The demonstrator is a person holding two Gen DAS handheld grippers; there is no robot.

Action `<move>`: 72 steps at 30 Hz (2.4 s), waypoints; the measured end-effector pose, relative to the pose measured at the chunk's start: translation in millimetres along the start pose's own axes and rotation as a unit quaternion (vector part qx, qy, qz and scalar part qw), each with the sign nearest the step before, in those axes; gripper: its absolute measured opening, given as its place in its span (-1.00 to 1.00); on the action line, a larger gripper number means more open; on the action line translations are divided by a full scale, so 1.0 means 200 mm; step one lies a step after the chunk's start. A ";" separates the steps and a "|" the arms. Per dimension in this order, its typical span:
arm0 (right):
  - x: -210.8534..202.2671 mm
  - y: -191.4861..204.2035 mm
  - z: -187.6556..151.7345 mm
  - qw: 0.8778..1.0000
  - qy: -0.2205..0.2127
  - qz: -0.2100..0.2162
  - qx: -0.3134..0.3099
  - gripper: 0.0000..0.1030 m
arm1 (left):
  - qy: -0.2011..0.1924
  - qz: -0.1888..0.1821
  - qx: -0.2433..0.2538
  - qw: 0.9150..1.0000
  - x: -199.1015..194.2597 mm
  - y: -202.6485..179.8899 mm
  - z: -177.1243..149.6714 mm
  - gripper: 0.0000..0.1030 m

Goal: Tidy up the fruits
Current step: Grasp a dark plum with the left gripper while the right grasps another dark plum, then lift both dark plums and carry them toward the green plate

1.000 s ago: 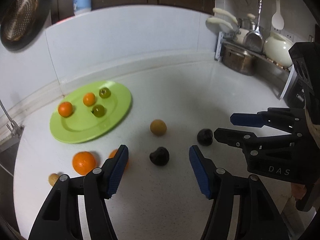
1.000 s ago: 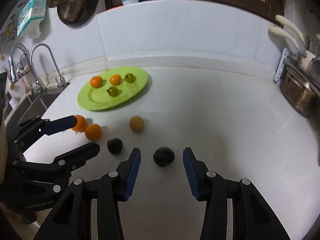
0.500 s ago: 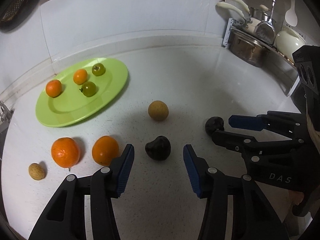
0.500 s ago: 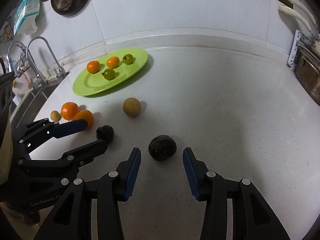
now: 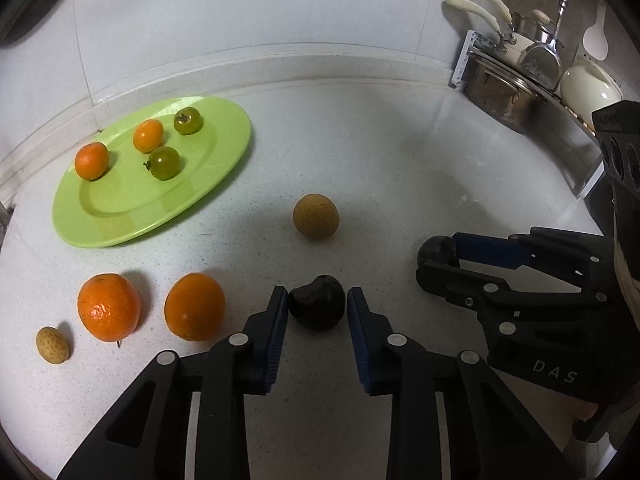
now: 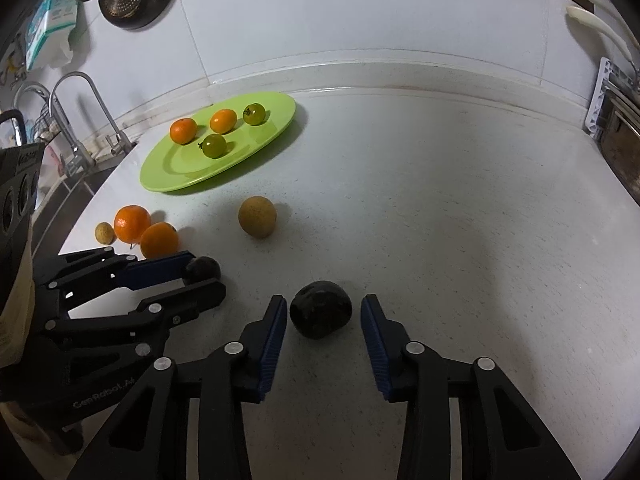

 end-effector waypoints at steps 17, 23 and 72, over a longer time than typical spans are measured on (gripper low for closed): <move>-0.08 0.08 0.05 1.000 -0.022 -0.001 -0.006 -0.36 | -0.033 -0.001 0.007 0.999 -0.18 0.05 0.03 -0.44; -0.14 0.17 0.10 0.999 -0.043 0.002 -0.009 -0.36 | -0.057 0.007 0.004 0.998 -0.29 0.10 0.05 -0.44; 0.14 0.51 0.93 0.993 -0.113 0.022 -0.033 -0.36 | -0.130 0.070 0.015 0.989 -0.32 0.75 0.59 -0.44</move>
Point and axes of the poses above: each gripper's, at about its wrist camera, not at the fingertips, and x roughly the way its jaws point, y to its left, z to its top, the point moved 2 cm from there along x, roughly the way its jaws point, and after that the axes turned 3 degrees about -x, right-handed, at the moved point
